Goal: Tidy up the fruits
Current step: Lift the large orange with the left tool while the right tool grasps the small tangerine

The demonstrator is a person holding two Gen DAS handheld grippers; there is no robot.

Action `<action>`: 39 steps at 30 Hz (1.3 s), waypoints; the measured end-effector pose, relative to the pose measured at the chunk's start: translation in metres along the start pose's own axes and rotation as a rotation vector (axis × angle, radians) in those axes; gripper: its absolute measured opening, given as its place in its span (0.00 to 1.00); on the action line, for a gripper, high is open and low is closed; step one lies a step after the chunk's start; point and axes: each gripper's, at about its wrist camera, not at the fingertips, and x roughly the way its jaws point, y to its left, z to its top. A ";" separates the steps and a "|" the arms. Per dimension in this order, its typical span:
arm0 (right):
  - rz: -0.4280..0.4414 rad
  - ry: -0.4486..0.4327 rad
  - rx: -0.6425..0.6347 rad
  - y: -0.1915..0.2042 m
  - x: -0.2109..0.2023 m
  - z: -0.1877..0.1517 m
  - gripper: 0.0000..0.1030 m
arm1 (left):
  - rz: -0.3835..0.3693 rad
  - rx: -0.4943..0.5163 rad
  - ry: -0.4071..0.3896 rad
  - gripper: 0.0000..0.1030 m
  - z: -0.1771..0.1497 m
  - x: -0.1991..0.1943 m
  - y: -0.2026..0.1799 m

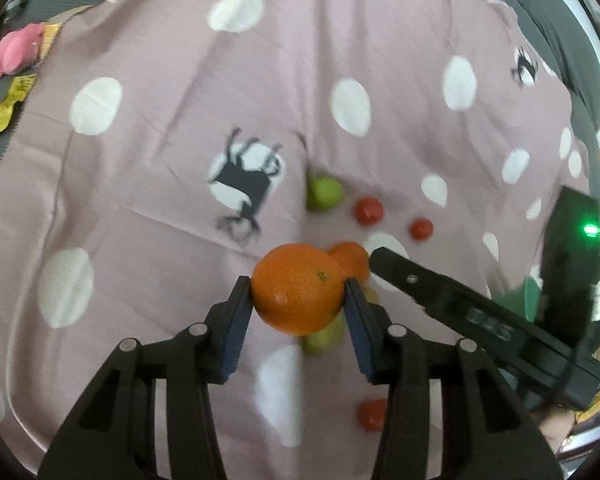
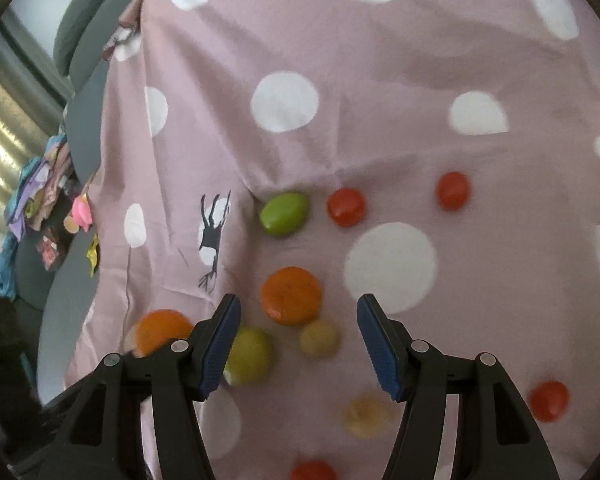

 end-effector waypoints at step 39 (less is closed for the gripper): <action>-0.116 -0.272 0.016 -0.022 -0.112 -0.046 0.43 | 0.029 0.187 -0.106 0.44 -0.020 -0.019 -0.056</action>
